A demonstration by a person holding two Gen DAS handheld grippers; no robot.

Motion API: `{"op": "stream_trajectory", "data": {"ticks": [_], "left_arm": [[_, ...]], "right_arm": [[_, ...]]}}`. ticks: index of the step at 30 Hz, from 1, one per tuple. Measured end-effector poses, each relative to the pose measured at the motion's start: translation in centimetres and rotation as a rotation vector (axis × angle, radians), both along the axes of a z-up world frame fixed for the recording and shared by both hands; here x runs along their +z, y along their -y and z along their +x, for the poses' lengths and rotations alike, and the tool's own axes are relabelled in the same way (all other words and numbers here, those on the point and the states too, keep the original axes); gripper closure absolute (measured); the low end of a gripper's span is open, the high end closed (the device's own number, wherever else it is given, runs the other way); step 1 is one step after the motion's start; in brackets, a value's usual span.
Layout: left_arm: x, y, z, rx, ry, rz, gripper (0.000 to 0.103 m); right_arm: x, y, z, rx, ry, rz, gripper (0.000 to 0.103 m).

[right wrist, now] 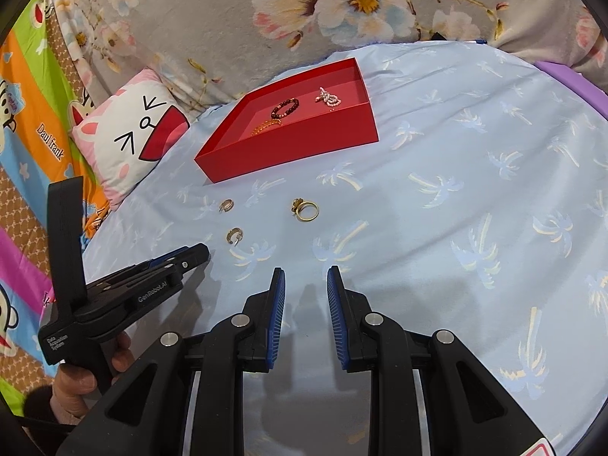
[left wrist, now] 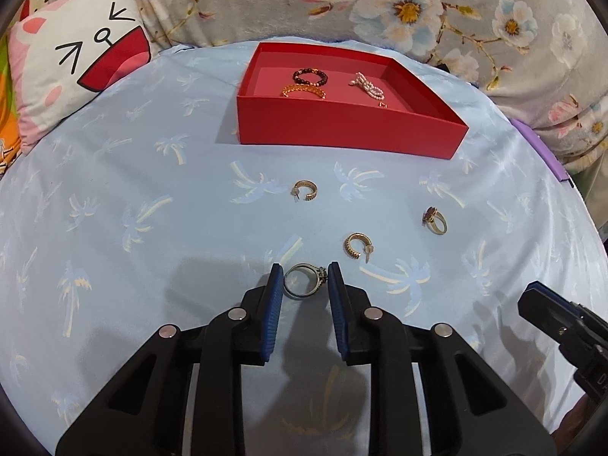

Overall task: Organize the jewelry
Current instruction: 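Grasp the silver ring with the left gripper while the right grasps the gold stone ring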

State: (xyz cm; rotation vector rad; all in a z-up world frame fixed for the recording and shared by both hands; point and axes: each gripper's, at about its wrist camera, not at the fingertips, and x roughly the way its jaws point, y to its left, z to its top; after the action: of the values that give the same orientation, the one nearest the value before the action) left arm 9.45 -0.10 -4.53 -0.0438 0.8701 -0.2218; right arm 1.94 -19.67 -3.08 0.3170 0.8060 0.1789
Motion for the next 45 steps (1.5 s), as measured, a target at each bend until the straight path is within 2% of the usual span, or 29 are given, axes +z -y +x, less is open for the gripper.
{"op": "stream_trajectory", "data": {"ticks": [7,13,25,28,30,35,38,45], "left_arm": [[1.7,-1.8,-0.5,0.029,0.025,-0.028,0.08],[2.8,-3.1,-0.6,0.047,0.04,-0.05,0.08],[2.7,-3.8,0.0,0.057,0.032,-0.071,0.08],[2.6,-3.9,0.1,0.058,0.03,-0.074,0.08],[2.6,-3.9,0.2,0.059,0.028,-0.079,0.08],[2.4,-3.9,0.4,0.057,0.023,-0.085,0.08],[2.4,-3.9,0.5,0.055,0.02,-0.087,0.08],[2.4,-3.7,0.5,0.058,0.025,-0.089,0.08]], "right_arm": [[0.3,-2.0,1.7,0.052,0.011,-0.016,0.08],[-0.2,-2.2,4.7,0.04,-0.002,-0.032,0.08],[-1.3,-3.9,9.0,0.059,-0.027,-0.11,0.08],[-1.8,-3.7,9.3,0.052,-0.042,-0.116,0.084],[-2.2,-3.7,9.5,0.052,-0.056,-0.116,0.094],[-2.3,-3.7,9.6,0.051,-0.057,-0.118,0.096],[-2.2,-3.8,9.6,0.052,-0.052,-0.12,0.103],[-1.5,-3.4,9.0,0.046,-0.028,-0.111,0.103]]}}
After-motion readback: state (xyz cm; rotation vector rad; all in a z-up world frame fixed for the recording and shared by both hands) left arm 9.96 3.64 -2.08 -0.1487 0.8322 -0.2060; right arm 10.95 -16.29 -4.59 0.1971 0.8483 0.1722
